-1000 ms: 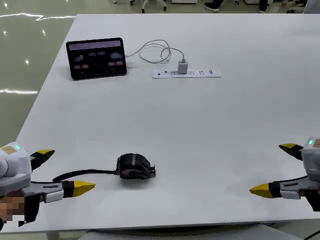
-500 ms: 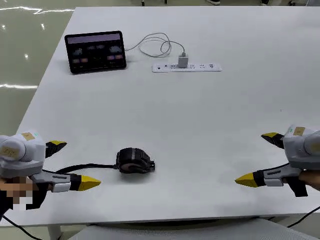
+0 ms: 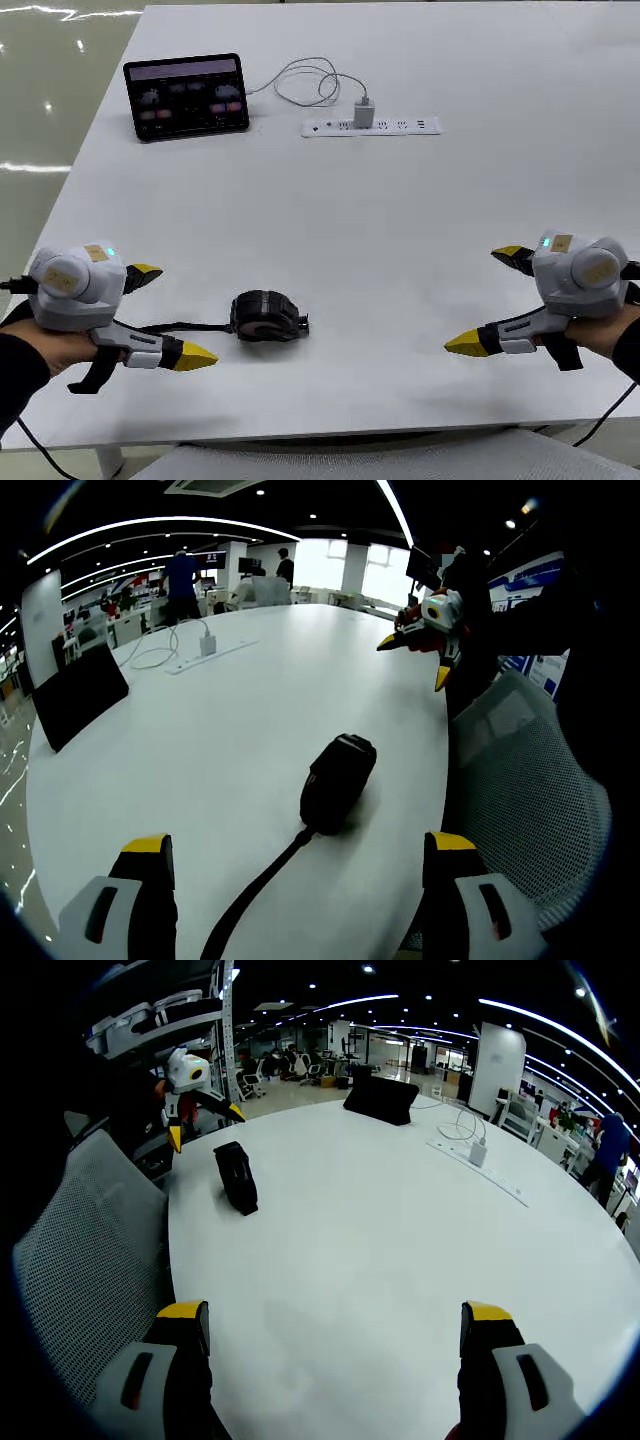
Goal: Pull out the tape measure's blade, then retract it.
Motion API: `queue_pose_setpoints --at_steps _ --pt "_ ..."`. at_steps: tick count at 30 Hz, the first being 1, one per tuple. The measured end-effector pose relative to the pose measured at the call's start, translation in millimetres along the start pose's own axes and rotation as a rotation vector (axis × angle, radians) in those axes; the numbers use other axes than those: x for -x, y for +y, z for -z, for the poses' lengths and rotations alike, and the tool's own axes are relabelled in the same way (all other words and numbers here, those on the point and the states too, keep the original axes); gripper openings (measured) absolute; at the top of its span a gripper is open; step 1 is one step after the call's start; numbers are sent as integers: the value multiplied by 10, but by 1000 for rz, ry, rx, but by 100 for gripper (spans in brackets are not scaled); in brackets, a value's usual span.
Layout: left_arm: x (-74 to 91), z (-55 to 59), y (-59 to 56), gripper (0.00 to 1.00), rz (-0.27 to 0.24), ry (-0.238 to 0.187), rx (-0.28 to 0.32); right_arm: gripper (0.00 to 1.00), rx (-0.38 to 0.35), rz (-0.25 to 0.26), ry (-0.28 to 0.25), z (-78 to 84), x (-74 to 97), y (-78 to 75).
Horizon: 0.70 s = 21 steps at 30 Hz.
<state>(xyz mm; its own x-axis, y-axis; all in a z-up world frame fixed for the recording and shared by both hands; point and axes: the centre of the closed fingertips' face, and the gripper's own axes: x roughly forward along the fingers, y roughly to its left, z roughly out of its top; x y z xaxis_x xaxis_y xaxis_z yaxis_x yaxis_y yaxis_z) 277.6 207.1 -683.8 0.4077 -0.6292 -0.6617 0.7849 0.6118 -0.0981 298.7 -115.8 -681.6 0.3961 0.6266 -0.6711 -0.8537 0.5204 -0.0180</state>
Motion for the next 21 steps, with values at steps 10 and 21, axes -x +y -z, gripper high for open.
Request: queue_pose_setpoints --at_steps 10,21 --pt "-186 33 -57 93 63 74 -32 100 49 -53 27 -70 -282 96" --pt "-401 25 -185 90 137 153 -162 100 114 -136 47 -230 -604 242"
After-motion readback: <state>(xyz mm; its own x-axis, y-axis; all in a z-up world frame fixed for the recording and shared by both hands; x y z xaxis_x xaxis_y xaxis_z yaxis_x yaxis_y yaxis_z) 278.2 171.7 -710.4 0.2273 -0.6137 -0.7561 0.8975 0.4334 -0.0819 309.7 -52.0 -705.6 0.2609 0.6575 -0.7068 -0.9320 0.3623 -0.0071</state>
